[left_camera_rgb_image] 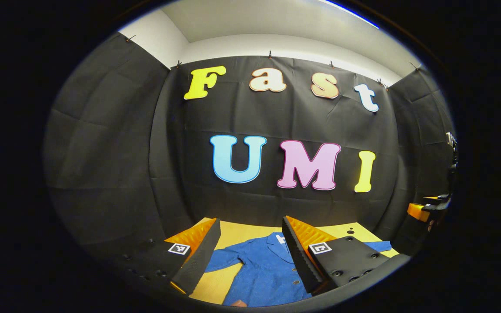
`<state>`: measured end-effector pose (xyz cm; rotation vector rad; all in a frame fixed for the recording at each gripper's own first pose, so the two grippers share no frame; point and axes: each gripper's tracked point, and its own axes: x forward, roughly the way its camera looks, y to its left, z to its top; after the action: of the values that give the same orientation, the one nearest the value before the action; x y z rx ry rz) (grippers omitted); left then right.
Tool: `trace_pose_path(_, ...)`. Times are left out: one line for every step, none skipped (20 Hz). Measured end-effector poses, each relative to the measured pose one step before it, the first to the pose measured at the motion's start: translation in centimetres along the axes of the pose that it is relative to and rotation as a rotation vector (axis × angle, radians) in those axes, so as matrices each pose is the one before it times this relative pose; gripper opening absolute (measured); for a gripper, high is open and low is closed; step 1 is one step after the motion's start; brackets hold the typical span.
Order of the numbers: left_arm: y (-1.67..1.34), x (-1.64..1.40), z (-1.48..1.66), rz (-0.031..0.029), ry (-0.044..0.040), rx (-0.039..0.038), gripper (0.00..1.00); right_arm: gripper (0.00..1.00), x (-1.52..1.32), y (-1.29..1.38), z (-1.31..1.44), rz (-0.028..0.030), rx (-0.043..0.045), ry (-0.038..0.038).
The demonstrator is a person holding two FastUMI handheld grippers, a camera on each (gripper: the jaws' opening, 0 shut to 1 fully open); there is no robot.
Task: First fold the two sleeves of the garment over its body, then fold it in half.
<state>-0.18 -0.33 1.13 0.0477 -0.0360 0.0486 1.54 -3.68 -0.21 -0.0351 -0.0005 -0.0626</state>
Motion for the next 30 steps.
trace_pose_path(0.161, -0.130, -0.103, 0.00127, -0.00060, 0.00080, 0.84, 0.95, 0.072, -0.061, -0.246, -0.00564, 0.00841, 0.01023)
trace_pose_path(0.214, 0.227, 0.026, 0.00234, 0.00033, 0.00180, 0.82, 0.95, 0.119, -0.120, -0.346, -0.00549, 0.01000, 0.01106)
trace_pose_path(0.228, 0.095, -0.141, 0.00273, 0.00050, 0.00060, 0.83, 0.95, 0.065, 0.028, -0.097, -0.00208, 0.01265, 0.01126)
trace_pose_path(0.241, 0.259, 0.016, 0.00246, -0.00122, -0.00420, 0.84, 0.94, 0.023, -0.031, 0.147, -0.00197, 0.00702, 0.00284)
trace_pose_path(0.152, 0.046, -0.018, 0.00281, -0.00125, -0.00877, 0.82, 0.99, 0.163, -0.204, 0.295, -0.00749, -0.00119, -0.00221)
trace_pose_path(0.099, 0.266, 0.096, 0.00008, 0.00081, -0.00986, 0.81, 0.99, 0.116, -0.172, 0.184, -0.00681, 0.00019, 0.00113)
trace_pose_path(-0.054, 0.077, -0.162, -0.00151, 0.00027, -0.00634, 0.81, 0.99, 0.139, -0.031, 0.287, -0.00293, 0.00284, -0.00332)
trace_pose_path(0.050, 0.173, 0.069, 0.00068, -0.00093, -0.00142, 0.81, 0.94, 0.003, 0.076, 0.351, -0.00006, 0.00464, -0.00625)
trace_pose_path(0.121, 0.178, 0.030, 0.00175, -0.00109, 0.00211, 0.82, 0.94, 0.114, 0.087, 0.352, 0.00115, 0.00064, -0.00898)
trace_pose_path(0.073, 0.273, 0.050, 0.00390, -0.00008, 0.00338, 0.82, 0.94, 0.092, 0.068, 0.078, -0.00004, -0.00152, -0.00243)
trace_pose_path(-0.118, 0.250, -0.158, 0.00044, -0.00115, -0.00135, 0.84, 0.94, 0.085, 0.124, -0.019, 0.00215, -0.00406, 0.00133)
trace_pose_path(-0.342, 0.433, 0.029, -0.00518, -0.00093, -0.00892, 0.82, 0.94, 0.106, 0.065, -0.122, 0.00320, -0.00780, 0.00177)
trace_pose_path(-0.573, 0.231, -0.120, -0.01231, 0.00218, -0.00999, 0.81, 0.94, 0.127, -0.066, -0.126, 0.00437, -0.01088, -0.00317)
trace_pose_path(-0.701, 0.450, -0.069, -0.01202, 0.00199, -0.00518, 0.81, 0.94, 0.234, -0.232, -0.112, 0.00336, -0.00732, 0.00243)
trace_pose_path(-0.549, 0.216, -0.094, -0.00924, 0.00015, 0.00106, 0.82, 0.95, 0.406, -0.704, -0.465, -0.00492, -0.00302, 0.00692)
trace_pose_path(-0.617, 0.364, -0.072, -0.00903, 0.00337, 0.00640, 0.81, 0.99, 0.668, -1.258, -0.829, -0.02093, 0.00653, 0.02982)
trace_pose_path(-0.675, 0.202, -0.260, -0.01090, 0.00386, 0.00841, 0.81, 0.94, 0.420, -1.247, -0.908, -0.02212, 0.02375, 0.04277)
trace_pose_path(-0.612, 0.279, 0.017, -0.01047, 0.00049, 0.00824, 0.81, 0.99, 0.497, -0.845, -0.695, -0.01236, 0.03579, 0.03316)
trace_pose_path(-0.636, 0.349, -0.165, -0.00767, 0.00166, 0.00968, 0.81, 0.94, 0.808, -1.104, -0.670, -0.01669, 0.03353, 0.02993)
trace_pose_path(-0.484, 0.516, -0.187, -0.00378, 0.00584, 0.00964, 0.83, 0.99, 1.001, -1.351, -0.720, -0.01886, 0.02309, 0.02497)
trace_pose_path(-0.536, 0.438, -0.392, -0.00451, 0.01040, 0.00796, 0.80, 1.00, 1.351, -1.365, -0.942, -0.02388, 0.00436, 0.02330)
trace_pose_path(-0.677, 0.749, -0.402, -0.00598, 0.01542, 0.00495, 0.82, 0.99, 1.474, -1.609, -1.294, -0.02540, -0.00451, 0.03360)
trace_pose_path(-0.709, 0.715, -0.451, -0.00615, 0.01261, -0.00385, 0.84, 0.99, 1.475, -1.467, -1.184, -0.02069, 0.00322, 0.03121)
trace_pose_path(-0.644, 0.688, -0.305, -0.00685, 0.01718, -0.01052, 0.82, 1.00, 1.882, -1.146, -0.791, -0.01742, 0.01556, 0.02266)
trace_pose_path(-0.342, 0.701, -0.303, 0.00252, 0.02185, -0.00499, 0.82, 1.00, 1.841, -0.881, -0.684, -0.00967, 0.02408, 0.01943)
trace_pose_path(-0.095, 0.656, -0.060, 0.01241, 0.01668, 0.00334, 0.84, 1.00, 1.550, -1.009, -0.600, -0.01251, 0.02354, 0.01997)
trace_pose_path(-0.170, 0.585, -0.021, 0.01354, 0.01243, 0.00730, 0.82, 0.99, 1.841, -1.046, -0.810, -0.01520, 0.02102, 0.02725)
trace_pose_path(-0.342, 0.665, 0.052, 0.00366, 0.01047, 0.00671, 0.82, 1.00, 1.989, -0.918, -0.974, -0.01170, 0.01710, 0.02419)
trace_pose_path(-0.578, 0.676, -0.162, 0.00070, 0.01222, 0.00756, 0.82, 0.99, 1.894, -0.957, -0.988, -0.01497, 0.01226, 0.02699)
trace_pose_path(-0.639, 0.872, -0.224, -0.00310, 0.01518, 0.00600, 0.82, 0.99, 2.020, -1.008, -1.062, -0.01586, 0.00750, 0.02814)
